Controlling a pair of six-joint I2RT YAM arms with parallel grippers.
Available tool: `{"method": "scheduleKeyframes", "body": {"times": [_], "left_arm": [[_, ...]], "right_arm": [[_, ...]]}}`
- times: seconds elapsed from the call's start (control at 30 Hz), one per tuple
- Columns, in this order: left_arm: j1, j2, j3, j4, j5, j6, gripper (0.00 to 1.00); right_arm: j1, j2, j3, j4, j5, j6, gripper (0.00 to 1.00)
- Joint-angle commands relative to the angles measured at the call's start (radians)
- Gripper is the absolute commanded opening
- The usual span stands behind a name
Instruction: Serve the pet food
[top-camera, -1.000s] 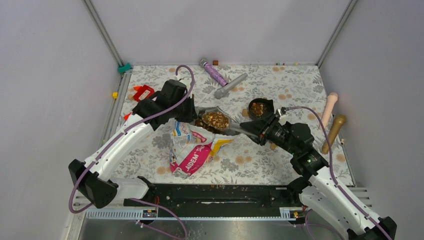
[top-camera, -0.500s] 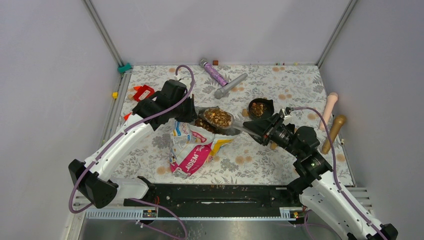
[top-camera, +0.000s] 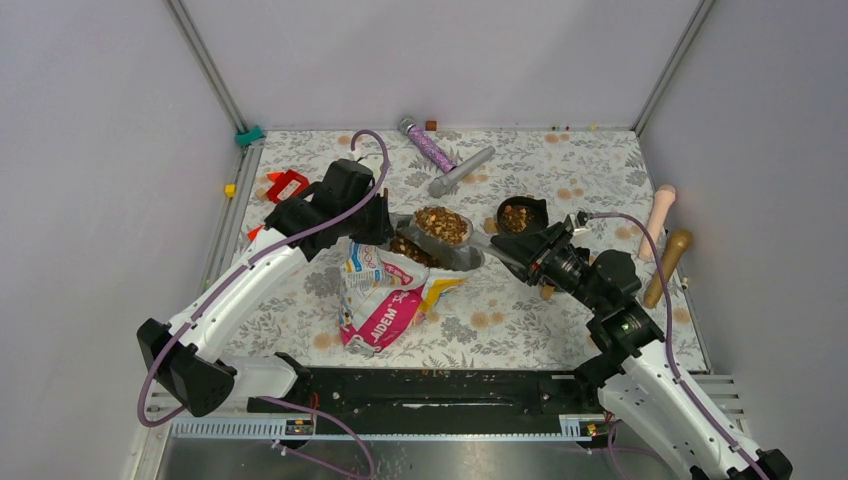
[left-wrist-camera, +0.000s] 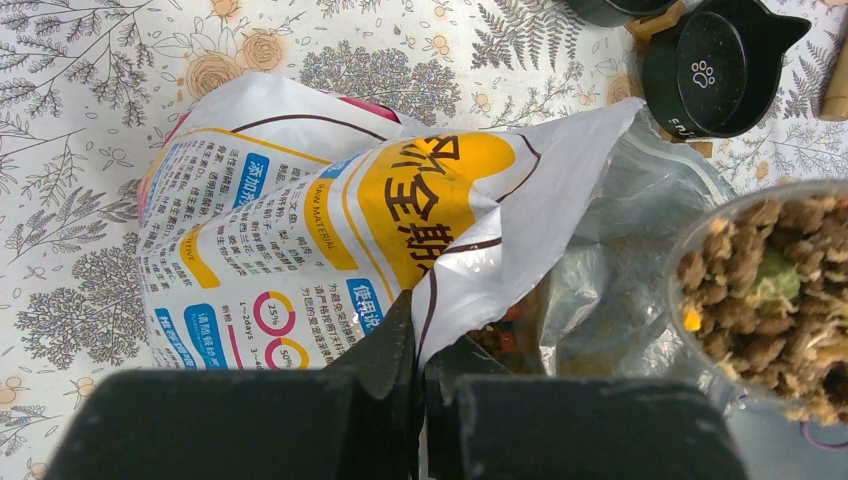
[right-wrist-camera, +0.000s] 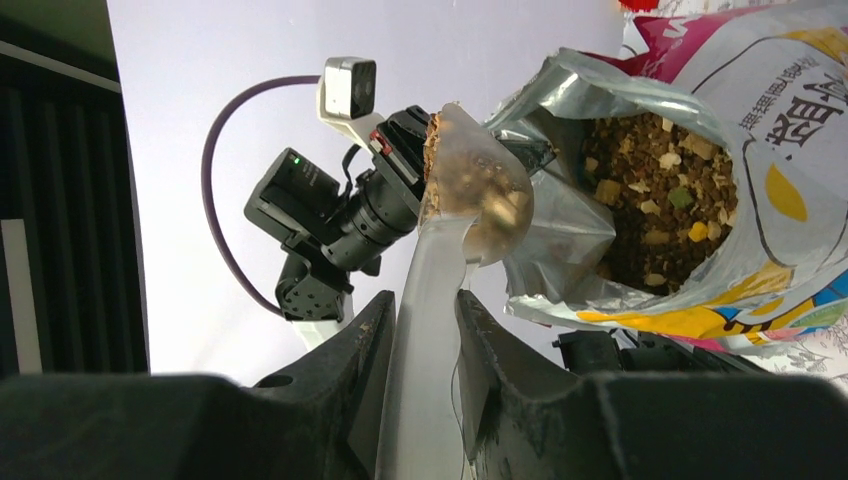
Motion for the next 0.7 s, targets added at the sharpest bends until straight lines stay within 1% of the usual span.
{"method": "scheduleKeyframes", "body": {"times": [0.0,0.23,0.67], "left_arm": [[-0.012,-0.009,0.02,-0.005,-0.002,-0.006,0.0],[-0.012,-0.008,0.02,-0.004,0.005,-0.006,0.0],[-0.012,-0.007,0.021,-0.004,0.002,-0.004,0.0]], "right_arm": [[-0.024,0.012,0.017,0.123,0.022,0.026,0.0],[-0.062,0.044,0.037,0.133,0.043,0.003,0.0],[-0.204,0.074,0.023,0.134,0.12,-0.033,0.0]]}}
